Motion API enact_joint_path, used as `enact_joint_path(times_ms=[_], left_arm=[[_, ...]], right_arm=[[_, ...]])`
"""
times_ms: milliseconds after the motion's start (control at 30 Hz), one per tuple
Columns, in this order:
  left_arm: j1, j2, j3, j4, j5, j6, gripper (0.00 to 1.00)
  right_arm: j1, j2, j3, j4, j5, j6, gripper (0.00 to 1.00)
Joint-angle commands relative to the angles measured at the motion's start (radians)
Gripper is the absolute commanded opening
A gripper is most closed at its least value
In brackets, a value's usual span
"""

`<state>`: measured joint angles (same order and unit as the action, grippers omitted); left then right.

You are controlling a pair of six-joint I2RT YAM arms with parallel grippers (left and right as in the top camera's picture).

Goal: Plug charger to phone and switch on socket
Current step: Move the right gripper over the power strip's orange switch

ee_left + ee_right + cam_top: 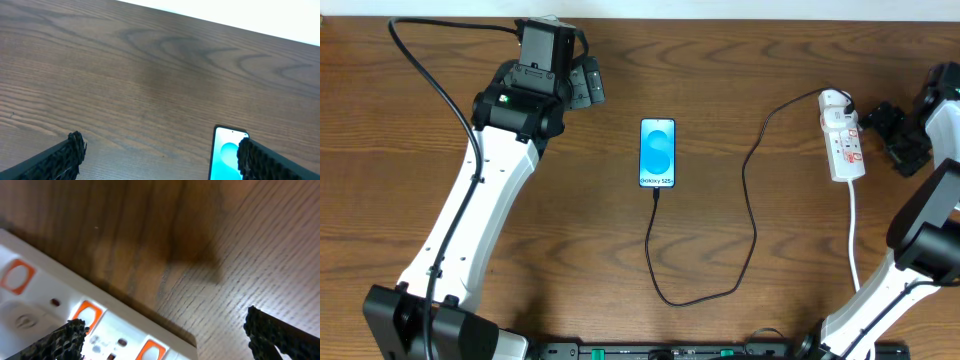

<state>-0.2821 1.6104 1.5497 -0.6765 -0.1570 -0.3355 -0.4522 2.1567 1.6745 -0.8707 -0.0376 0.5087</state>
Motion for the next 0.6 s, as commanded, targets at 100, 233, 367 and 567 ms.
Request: enact_joint_path(times_ms=[100, 233, 367, 567], left_arm=[[0.003, 0.004, 0.001, -0.001, -0.016, 0.013, 0.99], [0.003, 0.004, 0.001, -0.001, -0.016, 0.013, 0.99], [0.003, 0.004, 0.001, -0.001, -0.016, 0.013, 0.99], [0.003, 0.004, 0.001, -0.001, -0.016, 0.013, 0.99]], right_arm=[[-0.003, 0.041, 0.015, 0.027, -0.01, 0.029, 0.99], [-0.002, 0.041, 0.015, 0.034, -0.019, 0.029, 0.99], [-0.002, 0.041, 0.014, 0.021, -0.022, 0.03, 0.99], [0.002, 0.041, 0.012, 0.019, -0.022, 0.03, 0.99]])
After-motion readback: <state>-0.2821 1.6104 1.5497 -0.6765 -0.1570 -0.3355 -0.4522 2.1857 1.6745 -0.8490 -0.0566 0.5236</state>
